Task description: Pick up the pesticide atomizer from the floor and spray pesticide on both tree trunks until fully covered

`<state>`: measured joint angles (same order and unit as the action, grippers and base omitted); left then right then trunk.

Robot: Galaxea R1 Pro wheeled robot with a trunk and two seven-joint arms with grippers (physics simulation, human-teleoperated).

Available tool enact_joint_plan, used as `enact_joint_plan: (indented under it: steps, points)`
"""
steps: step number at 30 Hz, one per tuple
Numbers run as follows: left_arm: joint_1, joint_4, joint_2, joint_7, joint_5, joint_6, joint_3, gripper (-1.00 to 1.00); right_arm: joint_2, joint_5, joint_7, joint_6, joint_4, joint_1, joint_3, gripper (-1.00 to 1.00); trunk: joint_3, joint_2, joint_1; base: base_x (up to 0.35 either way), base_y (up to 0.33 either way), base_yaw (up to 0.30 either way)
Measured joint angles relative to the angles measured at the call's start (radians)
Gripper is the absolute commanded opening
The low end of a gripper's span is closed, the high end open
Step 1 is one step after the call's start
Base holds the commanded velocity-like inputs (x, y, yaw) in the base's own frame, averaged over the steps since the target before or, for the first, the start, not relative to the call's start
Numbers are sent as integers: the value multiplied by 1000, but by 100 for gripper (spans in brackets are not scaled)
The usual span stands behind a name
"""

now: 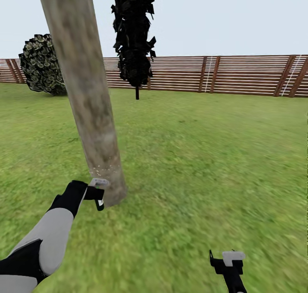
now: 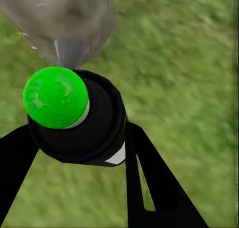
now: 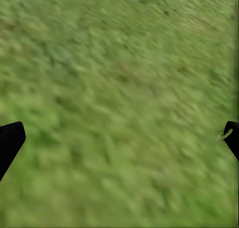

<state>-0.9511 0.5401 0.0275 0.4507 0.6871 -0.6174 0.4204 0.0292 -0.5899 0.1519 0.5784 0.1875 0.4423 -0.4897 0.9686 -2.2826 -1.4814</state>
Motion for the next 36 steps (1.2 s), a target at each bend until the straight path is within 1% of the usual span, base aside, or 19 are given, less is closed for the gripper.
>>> enact_joint_plan:
  steps: [6, 7, 9, 11, 13, 17, 18, 19, 21, 22, 24, 27, 28, 29, 31, 32, 33, 34, 36]
  points:
    - [0, 1, 2, 0, 1, 0, 1, -100, 0, 0, 0, 0, 0, 0, 0, 100, 0, 0, 0, 6, -275, 50]
    - [0, 1, 4, 0, 2, 0, 0, -100, 0, 0, 1, 0, 0, 0, 0, 100, 0, 0, 0, 65, -275, 241]
    - [1, 0, 22, 0, 6, 1, 3, -100, 0, 0, 1, 0, 0, 0, 0, 100, 0, 0, 0, 77, -275, 263]
    - [2, 0, 44, 0, 7, 2, 24, -100, 0, 0, 1, 0, 0, 0, 0, 100, 0, 0, 0, 82, -275, 273]
    - [1, 0, 64, 0, 5, 2, 67, -100, 0, 0, 1, 0, 0, 0, 0, 100, 0, 0, 0, 86, -275, 277]
    - [1, -7, 52, -13, -4, 1, 77, -100, 0, -1, 1, 0, 0, 0, 0, 100, 0, 0, 0, 127, -267, 278]
    - [0, -6, 28, -30, -11, -1, 80, -100, 0, -1, 1, 0, 0, 0, 0, 100, 0, 0, 0, 170, -247, 278]
    - [0, -4, 8, -50, -8, -1, 80, -100, 0, 0, 1, 0, 0, 0, 0, 100, 0, 0, 0, 175, -244, 278]
    - [0, -2, -8, -93, -2, 1, 82, -100, 0, 0, 0, 0, 0, 0, 0, 100, 0, 0, 0, 178, -242, 278]
    - [0, -2, -10, -106, -2, 1, 84, -100, 0, -1, 0, 0, 0, 0, 0, 100, 0, 0, 0, 179, -241, 278]
    - [1, -2, -1, -121, 2, 1, 86, -100, 0, -1, 0, 0, 0, 0, 0, 100, 0, 0, 0, 180, -241, 278]
    - [2, -4, 34, -121, 3, 1, 94, -100, 0, -1, 0, 0, 0, 0, 0, 100, 0, 0, 0, 180, -241, 278]
    - [1, -10, 54, -119, 5, 3, 113, -100, 0, -1, 0, 0, 0, 0, 0, 100, 0, 0, 0, 174, -241, 278]
    - [2, -13, 55, -119, -4, 2, 122, -100, 0, -1, 0, 0, 0, 0, 0, 100, 0, 0, 0, 166, -241, 278]
    - [2, -16, 50, -120, -7, 4, 126, -100, 0, -1, 0, 0, 0, 0, 0, 100, 0, 0, 0, 154, -242, 278]
    - [3, -17, 43, -120, -9, 4, 127, -100, 0, -1, 0, 0, 0, 0, 0, 100, 0, 0, 0, 143, -244, 278]
    - [4, -17, 11, -122, -14, 6, 129, -100, 0, -1, 0, 0, 0, 0, 0, 100, 0, 0, 0, 141, -244, 277]
    - [5, -17, -12, -124, -17, 6, 129, -100, 0, -1, 0, 0, 0, 0, 0, 100, 0, 0, 0, 140, -244, 275]
    - [5, -17, -36, -125, -11, 9, 131, -100, 0, -1, 0, 0, 0, 0, 0, 100, 0, 0, 0, 139, -244, 268]
